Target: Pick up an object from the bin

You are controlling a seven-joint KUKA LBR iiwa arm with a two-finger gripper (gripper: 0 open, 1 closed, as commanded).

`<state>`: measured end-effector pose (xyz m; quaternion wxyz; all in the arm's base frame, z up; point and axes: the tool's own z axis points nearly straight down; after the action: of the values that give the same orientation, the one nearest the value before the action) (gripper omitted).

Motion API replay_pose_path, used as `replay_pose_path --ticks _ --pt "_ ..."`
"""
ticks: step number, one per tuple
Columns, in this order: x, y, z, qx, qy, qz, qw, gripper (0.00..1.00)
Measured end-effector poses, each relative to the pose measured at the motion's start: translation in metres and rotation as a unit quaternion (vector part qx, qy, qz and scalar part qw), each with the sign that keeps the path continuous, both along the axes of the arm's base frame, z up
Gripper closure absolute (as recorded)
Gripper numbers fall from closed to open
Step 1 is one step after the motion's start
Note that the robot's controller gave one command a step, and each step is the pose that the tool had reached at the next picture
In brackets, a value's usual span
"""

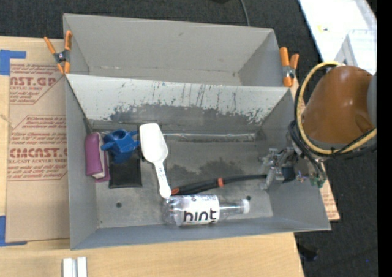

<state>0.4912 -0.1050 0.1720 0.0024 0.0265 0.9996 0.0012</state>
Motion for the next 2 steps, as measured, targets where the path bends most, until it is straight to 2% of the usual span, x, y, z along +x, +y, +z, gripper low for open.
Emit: replay_pose_path --ticks 1,2 --pt "0.001 0.0 0.017 -0.001 -0.0022 0.0 1.0 1.0" --pt "-0.001 0.0 0.036 0.0 0.0023 0.0 1.0 1.0"
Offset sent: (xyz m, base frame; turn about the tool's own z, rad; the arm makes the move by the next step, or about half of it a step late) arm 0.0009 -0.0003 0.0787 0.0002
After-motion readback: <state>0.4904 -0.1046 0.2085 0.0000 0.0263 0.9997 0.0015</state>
